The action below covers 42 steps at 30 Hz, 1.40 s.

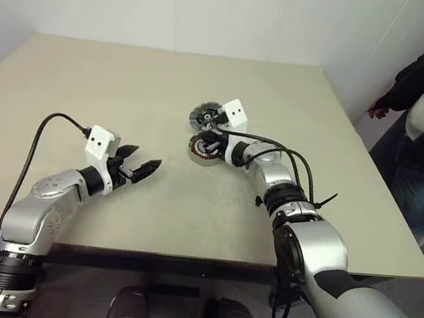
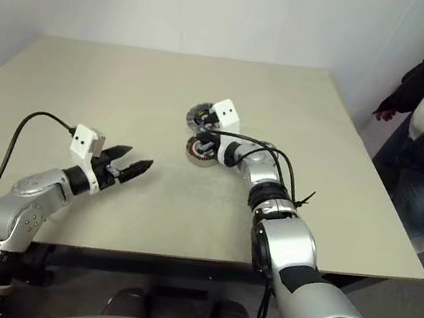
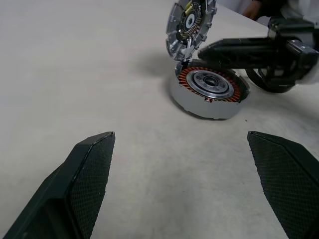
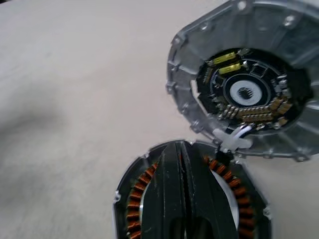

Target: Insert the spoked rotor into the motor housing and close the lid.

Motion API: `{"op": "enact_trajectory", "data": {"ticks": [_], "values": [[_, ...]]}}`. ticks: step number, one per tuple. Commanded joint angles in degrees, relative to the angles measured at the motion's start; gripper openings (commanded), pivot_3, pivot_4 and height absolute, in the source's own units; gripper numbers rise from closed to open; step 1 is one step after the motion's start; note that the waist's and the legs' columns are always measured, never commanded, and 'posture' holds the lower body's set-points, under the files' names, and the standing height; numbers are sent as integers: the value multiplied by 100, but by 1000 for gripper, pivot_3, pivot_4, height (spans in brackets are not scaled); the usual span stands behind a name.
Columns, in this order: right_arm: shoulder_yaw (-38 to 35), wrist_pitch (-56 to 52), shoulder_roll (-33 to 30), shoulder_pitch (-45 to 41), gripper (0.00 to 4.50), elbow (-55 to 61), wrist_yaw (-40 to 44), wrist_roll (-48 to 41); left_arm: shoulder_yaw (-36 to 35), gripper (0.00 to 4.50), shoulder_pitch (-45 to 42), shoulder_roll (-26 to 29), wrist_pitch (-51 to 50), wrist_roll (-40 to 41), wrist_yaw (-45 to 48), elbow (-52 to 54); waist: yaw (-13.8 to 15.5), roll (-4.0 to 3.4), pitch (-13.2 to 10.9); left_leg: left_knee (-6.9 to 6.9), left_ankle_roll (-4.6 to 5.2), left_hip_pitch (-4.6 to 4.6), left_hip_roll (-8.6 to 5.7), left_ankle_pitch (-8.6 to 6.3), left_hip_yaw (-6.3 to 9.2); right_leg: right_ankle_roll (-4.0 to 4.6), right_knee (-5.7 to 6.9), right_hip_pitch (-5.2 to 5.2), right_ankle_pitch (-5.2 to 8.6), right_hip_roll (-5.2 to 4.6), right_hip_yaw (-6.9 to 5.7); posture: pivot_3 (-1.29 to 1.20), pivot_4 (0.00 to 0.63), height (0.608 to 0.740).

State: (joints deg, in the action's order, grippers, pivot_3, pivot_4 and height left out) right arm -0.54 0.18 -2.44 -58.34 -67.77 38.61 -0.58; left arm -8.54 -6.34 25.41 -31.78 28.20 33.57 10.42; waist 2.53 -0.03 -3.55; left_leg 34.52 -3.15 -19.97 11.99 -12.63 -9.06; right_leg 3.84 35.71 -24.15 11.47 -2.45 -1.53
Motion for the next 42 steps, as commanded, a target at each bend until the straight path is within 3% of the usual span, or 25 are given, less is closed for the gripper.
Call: {"op": "enact_trajectory", "data": {"ticks": [1, 9, 19, 31, 42], "values": [[-39, 124, -46, -87, 41, -116, -116, 22, -48, 4500, -73, 36, 25, 58, 9, 249, 0, 0, 0, 0, 0, -1, -1, 0, 0, 0, 0, -1, 0, 0, 0, 0, 0, 740], [-200, 200, 8, 122, 41, -364, -208, -67, -21, 4500, -87, 73, -23, 57, 29, 294, 0, 0, 0, 0, 1, -1, -1, 0, 0, 0, 2, 0, 0, 0, 0, 0, 0, 740], [-334, 305, -68, -344, 41, -20, 50, -194, 37, 4500, -119, 26, 4, 33, 40, 228, 1, -1, -1, 0, 4, -2, 0, -2, 1, 0, 0, -4, 0, 0, -1, 0, 0, 740], [156, 175, -97, -202, 41, -328, -284, 401, -29, 4500, -40, 55, -6, 63, -8, 324, 0, -1, -1, 0, 4, -3, 0, -2, 2, 1, 0, -4, 0, 0, -3, 0, 0, 740], [-108, 273, -172, -666, 41, 196, 65, 30, 60, 4500, -55, 46, -43, 27, -48, 399, 0, -3, -2, 0, 5, -3, 1, -3, 2, 1, 1, -6, 0, 0, -3, 0, 0, 740]]}}
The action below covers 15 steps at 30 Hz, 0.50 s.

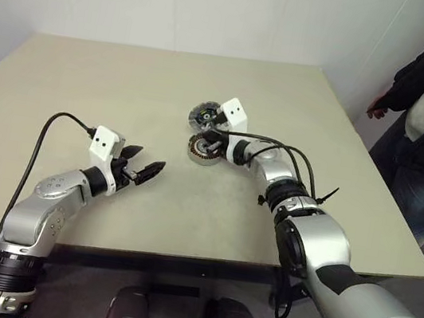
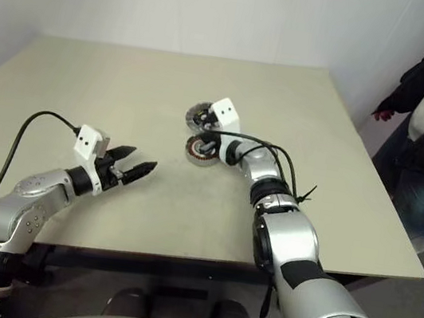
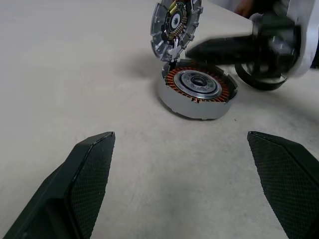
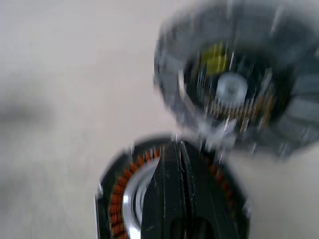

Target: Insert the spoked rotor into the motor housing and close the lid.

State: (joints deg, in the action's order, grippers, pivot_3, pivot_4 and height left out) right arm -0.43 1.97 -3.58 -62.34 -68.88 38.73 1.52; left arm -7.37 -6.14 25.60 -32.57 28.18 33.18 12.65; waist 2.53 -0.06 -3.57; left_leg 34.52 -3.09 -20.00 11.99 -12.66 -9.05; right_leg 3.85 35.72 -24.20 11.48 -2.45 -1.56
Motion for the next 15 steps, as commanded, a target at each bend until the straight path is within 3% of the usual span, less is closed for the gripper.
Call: {"op": "enact_trajectory", "data": {"ticks": [1, 15], "values": [[-125, 74, -48, -263, 41, 310, 67, -193, -57, 4500, -79, 32, 41, 28, -3, 167, 0, 0, 0, 0, 1, 0, 0, 0, 0, 0, 0, 0, 0, 0, 0, 0, 0, 740], [89, -53, 109, 259, 41, -40, -150, 33, -99, 4500, -94, 76, 18, 36, -16, 199, -1, -1, 0, 1, -1, 2, 0, 0, 0, 0, 2, 8, 0, 0, 1, 0, 0, 740]]}}
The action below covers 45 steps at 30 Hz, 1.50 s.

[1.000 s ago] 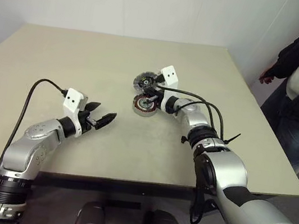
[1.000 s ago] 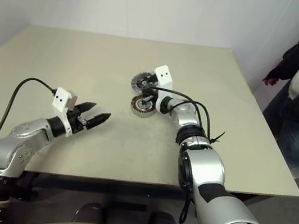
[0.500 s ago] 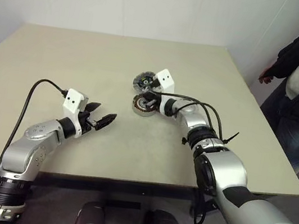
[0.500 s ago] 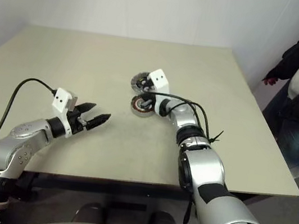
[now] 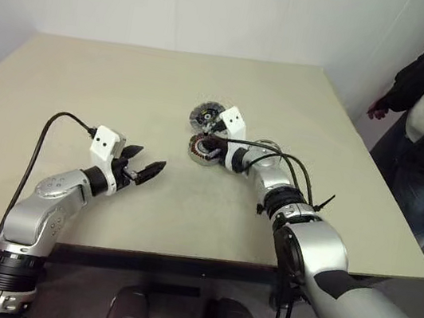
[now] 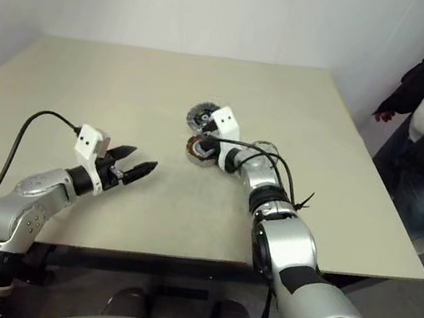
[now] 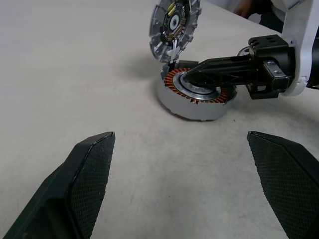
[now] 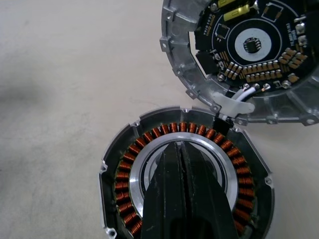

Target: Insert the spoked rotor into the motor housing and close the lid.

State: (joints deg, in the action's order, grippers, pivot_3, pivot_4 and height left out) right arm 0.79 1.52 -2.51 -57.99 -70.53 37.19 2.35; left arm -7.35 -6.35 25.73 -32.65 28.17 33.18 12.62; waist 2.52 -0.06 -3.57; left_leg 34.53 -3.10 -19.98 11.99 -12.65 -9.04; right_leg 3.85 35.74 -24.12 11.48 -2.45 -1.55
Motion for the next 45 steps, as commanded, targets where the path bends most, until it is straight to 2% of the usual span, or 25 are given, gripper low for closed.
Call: {"op": "enact_trajectory", "data": {"ticks": [1, 11, 19, 27, 33, 38, 45], "values": [[-59, 10, -6, -223, 41, 160, 27, -80, -95, 4500, -82, 62, 23, 34, -19, 204, 0, 0, 0, 0, 0, 1, 0, 0, 0, 0, 1, 0, 0, 0, 0, 0, 0, 740], [-296, 42, -189, -602, 41, 578, 285, -375, -27, 4500, -78, -11, 64, 13, -29, 156, 2, 0, 0, 0, 0, -3, 0, 0, 2, 1, -3, -8, 0, 0, -2, 0, 0, 740], [-204, -9, -114, -361, 41, 435, 205, -267, -34, 4500, -112, 6, 66, 10, -9, 124, 1, 0, 0, 0, 3, -3, -1, -1, 2, 1, -2, -8, 0, 0, -1, 0, 0, 740], [11, -115, -2, 111, 41, -123, -362, 80, -98, 4500, -77, 64, 33, 30, -14, 194, -3, -1, 1, 1, -8, -3, -4, 5, 1, 1, 1, 0, 0, -2, 1, 0, 0, 740], [-189, -24, -107, -233, 41, 108, -158, -153, -114, 4500, -27, 73, 56, 27, -11, 200, -2, -1, 0, 1, -3, 22, -2, 3, 6, 1, 2, 21, 1, -1, 0, 0, 0, 740], [-369, 19, -244, -585, 41, 362, 42, -340, -81, 4500, -63, 40, 74, 13, -18, 148, 1, -2, 0, 1, -4, -3, -3, 5, 10, 3, 2, -7, 0, 0, -2, 0, 0, 740], [-338, 5, -232, -579, 41, 534, 127, -375, -65, 4500, -77, 22, 72, 12, -18, 137, 1, -2, 0, -1, -3, -7, 0, 4, 10, 10, -3, -10, 5, 1, -7, 0, 0, 740]]}}
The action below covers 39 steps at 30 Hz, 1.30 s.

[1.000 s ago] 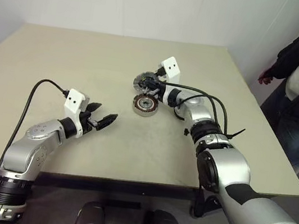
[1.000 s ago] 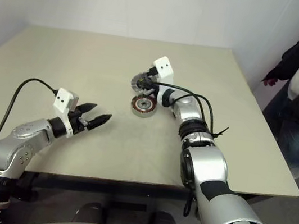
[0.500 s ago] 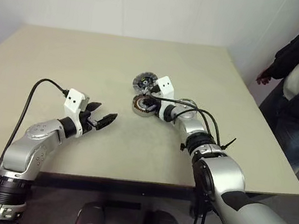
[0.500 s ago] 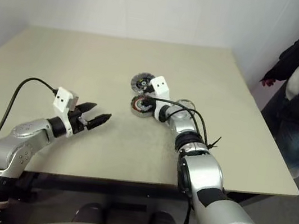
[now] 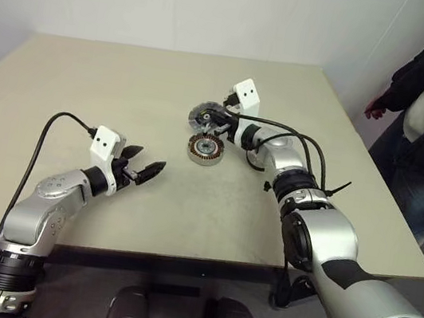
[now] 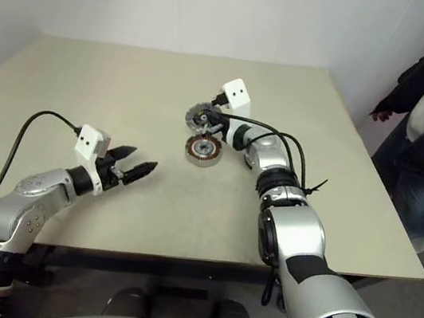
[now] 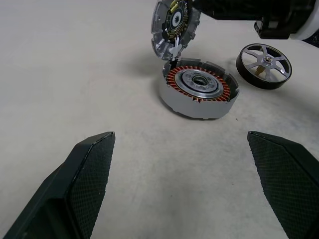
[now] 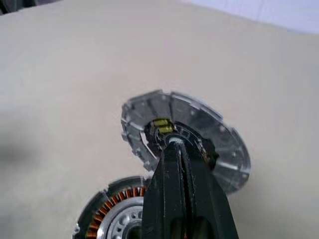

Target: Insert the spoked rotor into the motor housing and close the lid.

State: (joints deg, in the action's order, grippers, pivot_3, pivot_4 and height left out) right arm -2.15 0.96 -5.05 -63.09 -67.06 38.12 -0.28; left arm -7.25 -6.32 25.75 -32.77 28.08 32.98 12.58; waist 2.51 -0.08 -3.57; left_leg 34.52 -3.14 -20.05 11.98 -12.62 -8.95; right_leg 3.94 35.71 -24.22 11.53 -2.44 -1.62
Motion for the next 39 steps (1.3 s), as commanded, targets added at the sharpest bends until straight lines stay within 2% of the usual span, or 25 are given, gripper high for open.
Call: {"op": "enact_trajectory", "data": {"ticks": [1, 11, 14, 21, 28, 35, 39], "values": [[-35, 66, 33, -49, 41, 186, 31, -104, -75, 4500, -80, 20, 83, 23, 1, 141, 1, 0, 0, 0, 0, 0, 0, 0, 0, 0, 1, 0, 0, 0, 0, 0, 0, 740], [307, -128, 290, 643, 41, -322, -292, 300, -98, 4500, -71, 41, 71, 21, -16, 178, 2, 0, 0, 0, -4, 1, 0, 3, 0, 0, 3, 2, 0, 0, 0, 0, 0, 740], [217, -86, 281, 544, 41, -222, -299, 185, -131, 4500, -53, 57, 69, 29, -16, 188, -15, 1, 1, 0, -4, 10, 0, 2, -2, 0, 4, 22, 0, 0, 3, 0, 0, 740], [-234, -71, -100, -52, 41, 405, 338, -395, -130, 4500, -19, 25, 93, 25, -26, 180, -1, -2, -2, 1, -1, 14, -2, 2, 5, 0, 5, 15, 0, -1, 1, 0, 0, 740], [-188, -399, -362, 193, 41, 1314, 958, -632, -107, 4500, -38, 2, 108, 23, -15, 140, 7, -1, -1, -2, 2, -2, 1, 0, 10, 3, -2, 12, 3, 1, -7, 0, 0, 740], [-169, -628, -435, 544, 41, 1770, 918, -626, -79, 4500, -128, -5, 99, 20, 11, 77, 16, 0, -2, -1, 1, 1, -1, 2, 10, 3, 4, 12, 2, 1, -6, 0, 0, 740], [-360, -609, -852, 731, 41, 1543, 366, -504, -207, 4500, -116, 26, 133, 47, 12, 20, 33, 1, -2, -1, -3, 3, -3, 4, 13, 3, 3, 14, 2, 0, -6, 0, 0, 740]]}}
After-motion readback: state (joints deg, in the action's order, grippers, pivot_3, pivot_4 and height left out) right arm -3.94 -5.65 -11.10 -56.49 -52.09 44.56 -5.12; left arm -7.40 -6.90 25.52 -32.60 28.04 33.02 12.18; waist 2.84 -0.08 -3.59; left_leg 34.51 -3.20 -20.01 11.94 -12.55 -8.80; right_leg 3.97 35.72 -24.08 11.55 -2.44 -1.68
